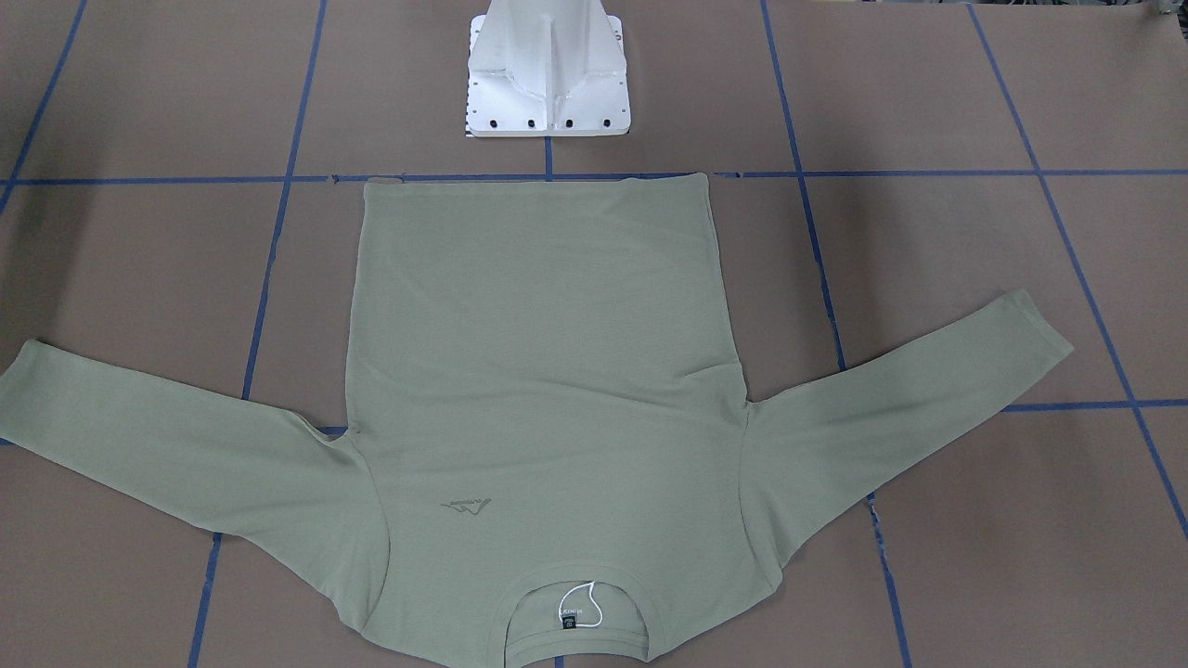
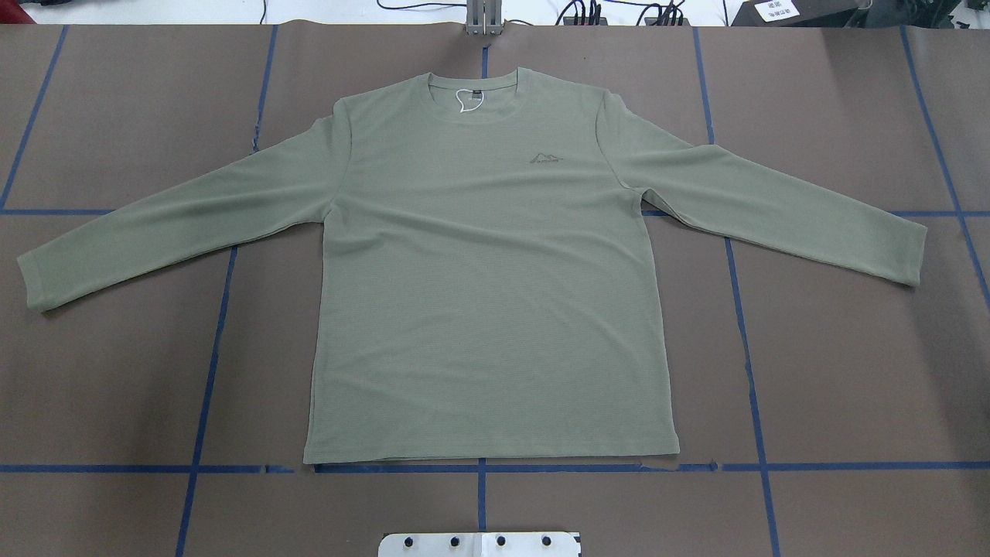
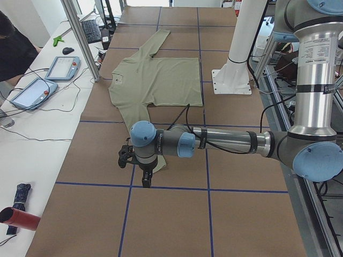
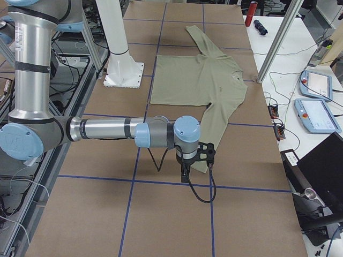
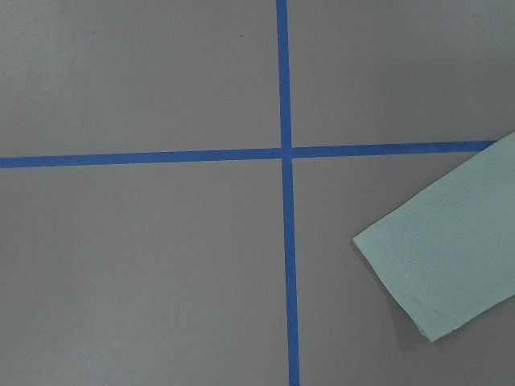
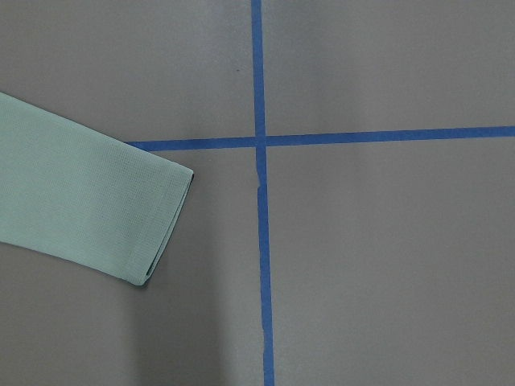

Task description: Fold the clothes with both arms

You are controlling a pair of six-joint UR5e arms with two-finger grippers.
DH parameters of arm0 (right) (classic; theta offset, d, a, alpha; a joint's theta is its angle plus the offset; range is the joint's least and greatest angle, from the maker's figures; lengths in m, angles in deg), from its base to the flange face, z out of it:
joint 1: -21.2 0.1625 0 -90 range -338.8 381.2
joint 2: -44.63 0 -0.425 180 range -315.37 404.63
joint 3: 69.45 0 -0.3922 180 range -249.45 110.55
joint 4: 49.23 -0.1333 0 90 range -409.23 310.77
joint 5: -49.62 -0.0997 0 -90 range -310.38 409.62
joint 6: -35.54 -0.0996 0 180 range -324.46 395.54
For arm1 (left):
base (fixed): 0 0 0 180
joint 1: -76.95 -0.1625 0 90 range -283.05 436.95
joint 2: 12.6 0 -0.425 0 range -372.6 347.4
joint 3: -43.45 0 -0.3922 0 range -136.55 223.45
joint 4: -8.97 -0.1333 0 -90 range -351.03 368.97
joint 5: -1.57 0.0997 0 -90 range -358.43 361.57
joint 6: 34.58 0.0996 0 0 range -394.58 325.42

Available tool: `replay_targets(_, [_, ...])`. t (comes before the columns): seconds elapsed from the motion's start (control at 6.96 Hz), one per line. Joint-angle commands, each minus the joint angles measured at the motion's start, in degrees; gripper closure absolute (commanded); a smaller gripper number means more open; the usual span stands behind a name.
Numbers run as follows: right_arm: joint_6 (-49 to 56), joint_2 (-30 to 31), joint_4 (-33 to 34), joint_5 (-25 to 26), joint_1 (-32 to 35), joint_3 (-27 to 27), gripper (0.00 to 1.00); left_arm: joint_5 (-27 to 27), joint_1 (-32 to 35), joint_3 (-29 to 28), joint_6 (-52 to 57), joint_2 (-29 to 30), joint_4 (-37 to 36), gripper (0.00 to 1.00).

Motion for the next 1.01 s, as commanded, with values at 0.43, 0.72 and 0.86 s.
replay_targets(0.43, [-0.9, -0.3, -0.1, -1.7, 0.0, 0.2, 0.00, 0.4, -0.3, 0.2, -0.3, 2.0, 0.0, 0.00])
replay_targets(0.72, [-0.8, -0.4, -2.4, -1.8, -0.2, 0.3, 0.00, 0.4, -0.4, -1.1, -0.2, 2.9, 8.5, 0.00])
replay_targets(0.86, [-0.8, -1.9, -3.9, -2.1, -1.7, 1.3, 0.00, 0.2, -0.5, -2.9, -0.8, 3.0, 11.0, 0.00])
